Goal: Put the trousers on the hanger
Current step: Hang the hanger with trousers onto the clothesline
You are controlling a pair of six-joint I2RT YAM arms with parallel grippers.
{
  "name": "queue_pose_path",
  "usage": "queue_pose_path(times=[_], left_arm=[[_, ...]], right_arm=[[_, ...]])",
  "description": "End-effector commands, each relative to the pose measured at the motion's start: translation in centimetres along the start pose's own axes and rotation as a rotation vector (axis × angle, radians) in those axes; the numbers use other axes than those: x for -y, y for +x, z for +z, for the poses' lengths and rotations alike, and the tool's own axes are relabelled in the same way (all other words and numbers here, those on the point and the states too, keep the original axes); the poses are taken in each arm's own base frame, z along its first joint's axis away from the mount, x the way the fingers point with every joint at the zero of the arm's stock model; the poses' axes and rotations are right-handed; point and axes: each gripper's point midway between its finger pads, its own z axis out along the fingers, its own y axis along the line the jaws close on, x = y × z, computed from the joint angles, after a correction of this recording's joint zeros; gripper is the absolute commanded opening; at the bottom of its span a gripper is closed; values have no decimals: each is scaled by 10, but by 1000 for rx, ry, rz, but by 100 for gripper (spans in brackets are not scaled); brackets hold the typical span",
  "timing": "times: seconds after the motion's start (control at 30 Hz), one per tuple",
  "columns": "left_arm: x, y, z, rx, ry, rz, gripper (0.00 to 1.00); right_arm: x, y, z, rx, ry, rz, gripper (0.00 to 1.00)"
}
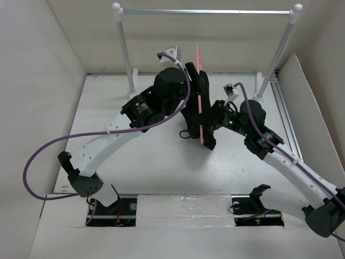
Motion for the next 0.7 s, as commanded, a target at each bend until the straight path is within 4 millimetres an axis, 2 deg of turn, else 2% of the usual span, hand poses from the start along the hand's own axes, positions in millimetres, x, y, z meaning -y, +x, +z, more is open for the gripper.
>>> queue_pose_path(times=[0.0, 0.03, 0.07, 0.1, 0.13, 0.17, 0.2, 0.33, 0.4, 0.47, 0.53, 0.57, 0.6, 0.67], left_arm=[[19, -47, -28, 104, 100, -60, 61], [19, -52, -31, 118, 106, -49, 67], [20, -57, -35, 132, 112, -51, 73], [22, -68, -43, 153, 126, -58, 84], [24, -79, -51, 178, 138, -57, 91], [23, -79, -52, 178, 137, -49, 91], [25, -89, -60, 198, 151, -55, 99], [25, -110, -82, 243, 177, -59, 99], [18, -113, -92, 251, 176, -56, 99], [9, -107, -94, 241, 155, -48, 99], [-12, -91, -92, 215, 106, -34, 99], [-19, -81, -90, 198, 90, -30, 98], [-32, -63, -88, 162, 61, -15, 97], [-45, -44, -86, 123, 37, -30, 97]], right_arm=[[-63, -84, -13, 240, -210, -52, 0], [-59, -95, -14, 263, -197, -55, 0], [-64, -107, -15, 282, -209, -56, 0], [-62, -109, -11, 272, -215, -55, 0], [-61, -119, -8, 282, -220, -57, 0], [-59, -122, -9, 291, -217, -54, 0], [-59, -127, -4, 289, -224, -56, 0], [-43, -150, -2, 327, -196, -47, 0], [-35, -165, -7, 356, -205, -39, 0], [-27, -179, -9, 384, -215, -6, 0], [-14, -198, -16, 426, -216, 5, 0], [-10, -205, -18, 438, -212, 8, 0], [-6, -209, -19, 436, -212, 6, 0], [8, -228, -24, 467, -194, 8, 0]])
